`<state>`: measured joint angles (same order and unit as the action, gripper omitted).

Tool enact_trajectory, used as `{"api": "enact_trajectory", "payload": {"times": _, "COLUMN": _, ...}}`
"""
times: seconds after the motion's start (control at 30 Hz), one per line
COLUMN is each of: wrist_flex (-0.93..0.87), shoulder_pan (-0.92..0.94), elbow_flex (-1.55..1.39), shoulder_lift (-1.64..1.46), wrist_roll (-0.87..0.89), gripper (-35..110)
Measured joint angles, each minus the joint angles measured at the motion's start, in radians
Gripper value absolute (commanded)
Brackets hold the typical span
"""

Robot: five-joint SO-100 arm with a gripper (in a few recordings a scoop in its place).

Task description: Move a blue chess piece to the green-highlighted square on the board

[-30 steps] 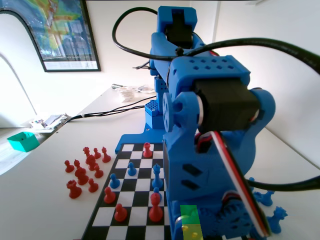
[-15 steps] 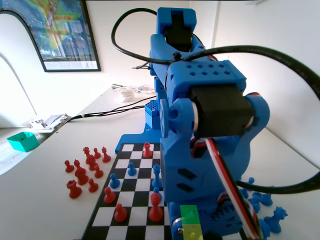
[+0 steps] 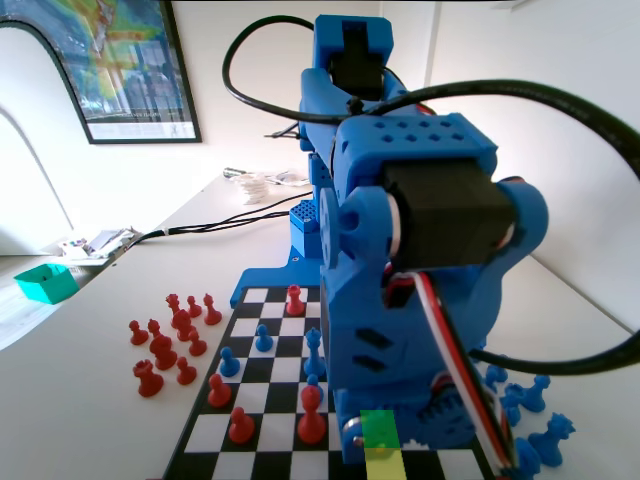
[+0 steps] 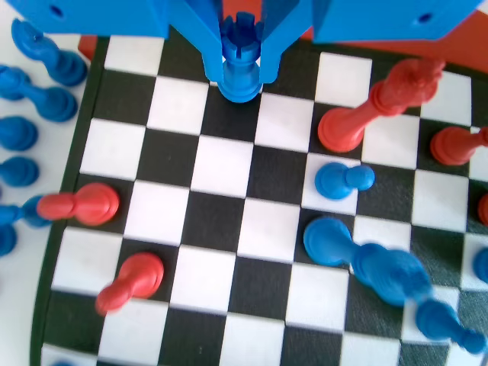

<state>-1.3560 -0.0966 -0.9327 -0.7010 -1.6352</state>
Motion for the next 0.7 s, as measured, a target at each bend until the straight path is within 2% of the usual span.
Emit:
{"api": "enact_trajectory", "payload": {"times": 0.5, "wrist_flex": 0.06, "shoulder_pan": 0.0, "elbow_flex": -0.123, "shoulder_lift": -0.048, "wrist_roll": -0.002, "gripper": 2}}
{"api": "enact_trajectory", "payload": {"times": 0.7, "wrist_flex": 0.08, "shoulder_pan": -0.002, "elbow_flex": -0.14, "shoulder_lift": -0.057, "wrist_roll": 0.0, "gripper": 9}}
